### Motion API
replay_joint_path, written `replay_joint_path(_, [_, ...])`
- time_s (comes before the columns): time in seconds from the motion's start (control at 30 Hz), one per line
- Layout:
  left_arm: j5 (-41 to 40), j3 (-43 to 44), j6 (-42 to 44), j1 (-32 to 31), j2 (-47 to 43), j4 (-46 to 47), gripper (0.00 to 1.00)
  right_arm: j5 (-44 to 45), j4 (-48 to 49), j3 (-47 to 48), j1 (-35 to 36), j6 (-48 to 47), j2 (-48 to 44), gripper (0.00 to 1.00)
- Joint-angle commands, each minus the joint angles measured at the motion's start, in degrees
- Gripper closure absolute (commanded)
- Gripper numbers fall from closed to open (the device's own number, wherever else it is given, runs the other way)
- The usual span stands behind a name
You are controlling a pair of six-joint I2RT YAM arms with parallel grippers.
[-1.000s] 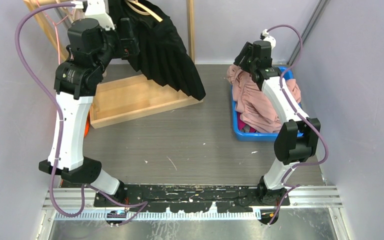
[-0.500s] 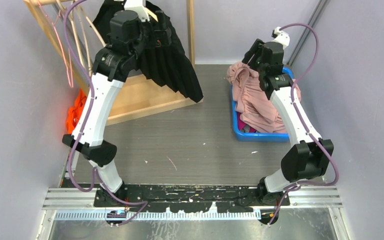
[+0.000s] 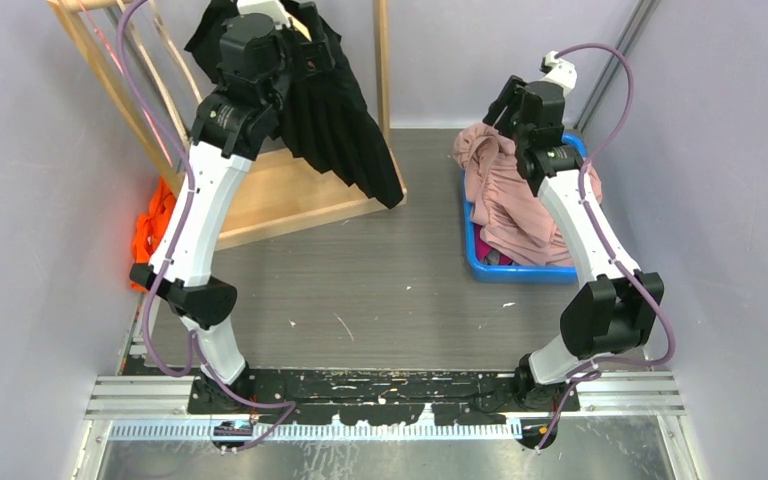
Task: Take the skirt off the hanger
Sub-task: Pick up the hanger from the clothesline.
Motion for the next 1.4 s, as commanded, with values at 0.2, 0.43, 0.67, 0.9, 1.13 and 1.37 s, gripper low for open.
replay_joint_path(0.2, [-5.45, 3.15, 1.13, -0.11, 1.14, 11.65, 0.01, 0.77, 3.60, 3.72, -0.24, -0.77, 1.81, 0.34])
replay_joint_path(0.43, [-8.95, 6.70, 3.87, -0.61, 7.01, 16.37, 0.01, 1.29, 3.80, 4.51, -0.44, -1.85, 2.97, 0.34])
replay_joint_path(0.67, [-14.48, 8.24, 8.71, -0.99, 10.92, 20.52, 0.00, 1.99, 3.86, 4.57, -1.31, -2.76, 3.72, 0.33])
replay_joint_path(0.9, [-20.99, 7.60, 15.69, -0.68, 12.74, 22.36, 0.01, 1.49, 4.25, 3.49, -2.37, -2.10, 3.84, 0.33])
replay_joint_path(1.13, [-22.45, 2.82, 13.99, 2.30, 11.28, 16.96, 0.01, 0.96, 4.43, 2.56, -2.69, -1.35, 3.40, 0.33])
replay_joint_path(1.37, [-21.77, -2.96, 12.34, 7.71, 7.97, 15.45, 0.00, 0.64, 4.56, 1.88, -2.63, -0.83, 2.98, 0.33])
